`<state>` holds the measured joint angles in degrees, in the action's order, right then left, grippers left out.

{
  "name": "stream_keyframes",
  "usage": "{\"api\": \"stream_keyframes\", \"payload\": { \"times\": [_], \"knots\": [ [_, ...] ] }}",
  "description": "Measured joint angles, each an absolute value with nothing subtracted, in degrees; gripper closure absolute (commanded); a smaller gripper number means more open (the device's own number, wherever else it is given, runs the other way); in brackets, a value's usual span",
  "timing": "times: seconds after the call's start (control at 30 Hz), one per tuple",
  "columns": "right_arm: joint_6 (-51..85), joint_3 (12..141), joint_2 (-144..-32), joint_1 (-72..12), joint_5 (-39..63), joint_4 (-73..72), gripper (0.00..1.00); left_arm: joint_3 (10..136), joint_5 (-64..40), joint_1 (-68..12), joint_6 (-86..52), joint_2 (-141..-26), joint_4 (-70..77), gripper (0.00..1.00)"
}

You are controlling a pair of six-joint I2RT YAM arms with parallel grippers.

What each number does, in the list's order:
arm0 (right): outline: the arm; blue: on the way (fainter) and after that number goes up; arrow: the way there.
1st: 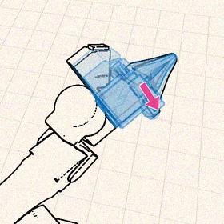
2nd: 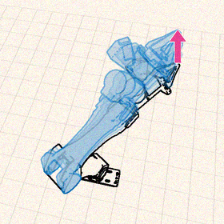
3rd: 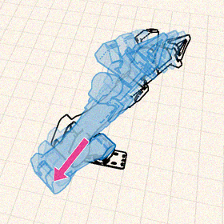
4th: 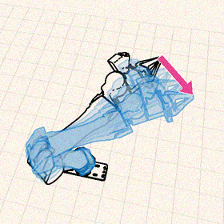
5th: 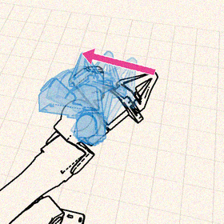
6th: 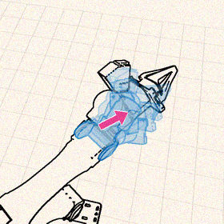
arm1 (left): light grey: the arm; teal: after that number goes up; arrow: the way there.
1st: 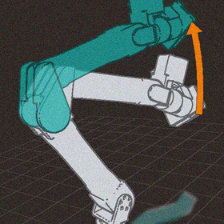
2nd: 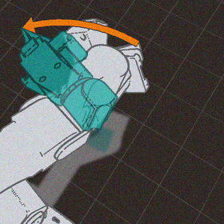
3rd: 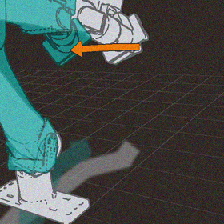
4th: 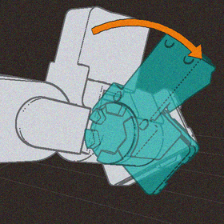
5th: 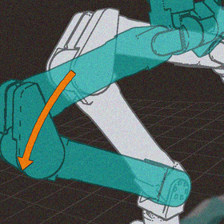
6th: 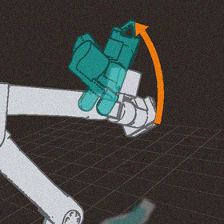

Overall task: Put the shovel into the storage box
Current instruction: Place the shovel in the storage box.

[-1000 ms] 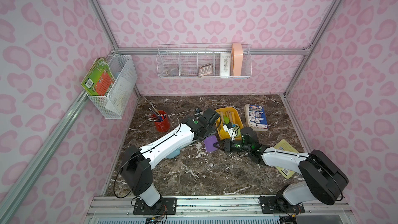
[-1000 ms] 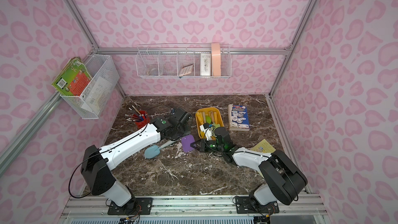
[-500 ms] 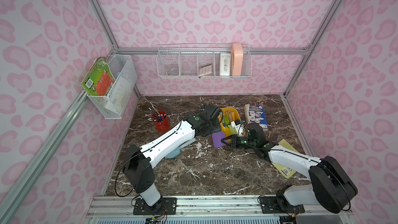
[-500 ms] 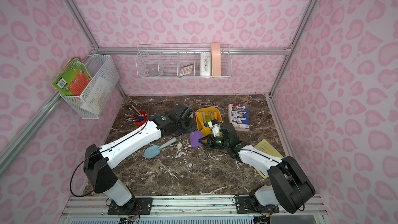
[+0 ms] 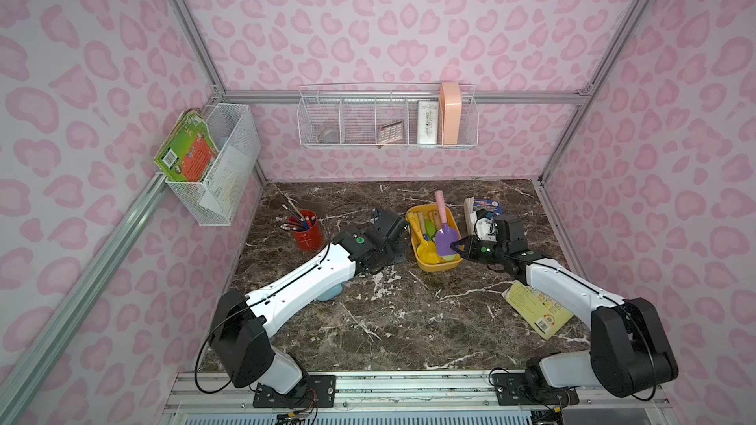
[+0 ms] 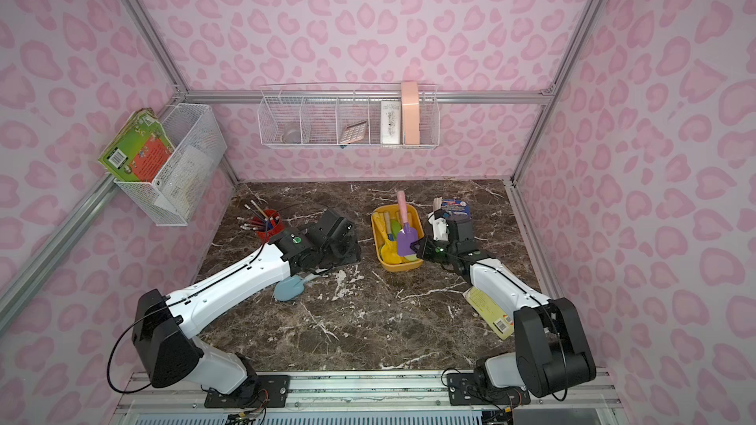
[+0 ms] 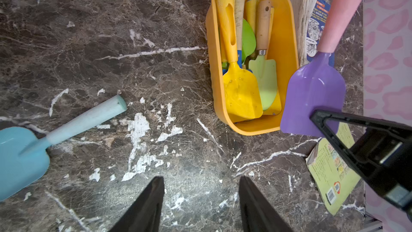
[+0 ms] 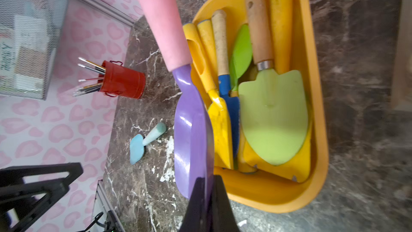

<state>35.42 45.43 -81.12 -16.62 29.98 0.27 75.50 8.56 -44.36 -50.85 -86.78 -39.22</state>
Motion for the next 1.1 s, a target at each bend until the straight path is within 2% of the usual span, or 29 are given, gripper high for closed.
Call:
{"api": "stream_keyframes", "payload": {
  "times": [0.37,0.77,0.83,0.97,1.1],
  "knots": [
    [29.9,51.3,-90.7,-14.9,28.4,3.8,1.0,73.4,8.5,-43.9,-51.7,-86.5,-39.1,0.42],
    [28.5,52.1,-94.5,-14.8,27.3,4.9,1.0,72.6,8.5,-43.4,-52.4,-86.5,-39.1,0.43],
    [28.4,52.0,-94.6,-14.9,27.3,5.0,0.96,72.5,8.5,-43.4,-52.4,-86.5,-39.1,0.43],
    [28.3,51.8,-94.4,-15.0,27.3,5.0,0.81,72.1,8.5,-43.3,-52.6,-86.5,-39.1,0.43],
    [28.3,51.5,-93.1,-15.2,27.2,5.3,0.74,72.0,8.5,-43.1,-52.6,-86.5,-39.1,0.43]
  ]
}}
